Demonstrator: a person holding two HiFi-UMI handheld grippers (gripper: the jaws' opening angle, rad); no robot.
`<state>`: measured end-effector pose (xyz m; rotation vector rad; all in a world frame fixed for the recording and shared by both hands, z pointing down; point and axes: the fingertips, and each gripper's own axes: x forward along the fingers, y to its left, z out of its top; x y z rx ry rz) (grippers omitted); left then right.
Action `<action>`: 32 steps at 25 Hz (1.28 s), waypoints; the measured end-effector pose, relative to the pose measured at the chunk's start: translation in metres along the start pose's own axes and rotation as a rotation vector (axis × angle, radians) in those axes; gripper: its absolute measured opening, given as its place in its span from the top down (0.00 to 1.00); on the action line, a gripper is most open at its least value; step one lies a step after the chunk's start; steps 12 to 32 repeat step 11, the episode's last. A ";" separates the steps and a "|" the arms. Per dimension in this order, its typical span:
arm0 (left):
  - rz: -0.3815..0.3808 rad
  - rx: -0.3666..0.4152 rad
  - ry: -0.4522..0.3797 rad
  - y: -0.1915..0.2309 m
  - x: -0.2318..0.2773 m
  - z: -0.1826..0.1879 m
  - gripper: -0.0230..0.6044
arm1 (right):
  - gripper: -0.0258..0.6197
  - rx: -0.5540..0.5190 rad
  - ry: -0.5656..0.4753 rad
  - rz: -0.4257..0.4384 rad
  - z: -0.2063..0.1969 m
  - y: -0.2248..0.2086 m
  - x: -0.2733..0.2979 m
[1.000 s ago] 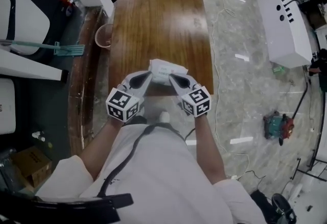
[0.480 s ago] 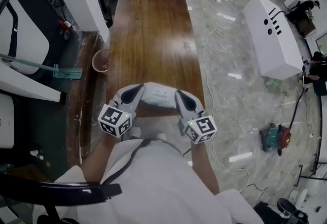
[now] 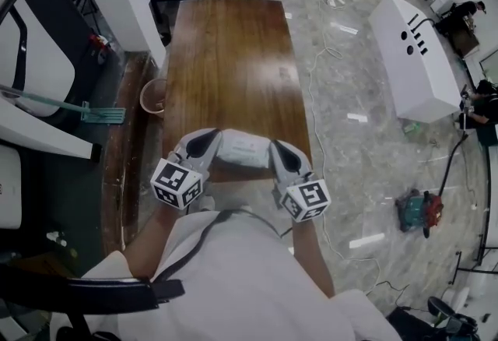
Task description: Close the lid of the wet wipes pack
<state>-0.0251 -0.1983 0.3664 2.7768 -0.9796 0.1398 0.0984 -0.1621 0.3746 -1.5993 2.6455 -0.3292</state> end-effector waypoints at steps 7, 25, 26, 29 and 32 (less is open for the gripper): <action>0.015 -0.002 0.013 0.006 0.005 -0.008 0.96 | 0.95 0.015 -0.007 -0.010 0.001 -0.005 0.000; 0.003 -0.004 0.011 0.007 0.007 -0.007 0.96 | 0.95 0.008 0.007 -0.012 -0.004 -0.005 0.006; 0.003 -0.004 0.011 0.007 0.007 -0.007 0.96 | 0.95 0.008 0.007 -0.012 -0.004 -0.005 0.006; 0.003 -0.004 0.011 0.007 0.007 -0.007 0.96 | 0.95 0.008 0.007 -0.012 -0.004 -0.005 0.006; 0.003 -0.004 0.011 0.007 0.007 -0.007 0.96 | 0.95 0.008 0.007 -0.012 -0.004 -0.005 0.006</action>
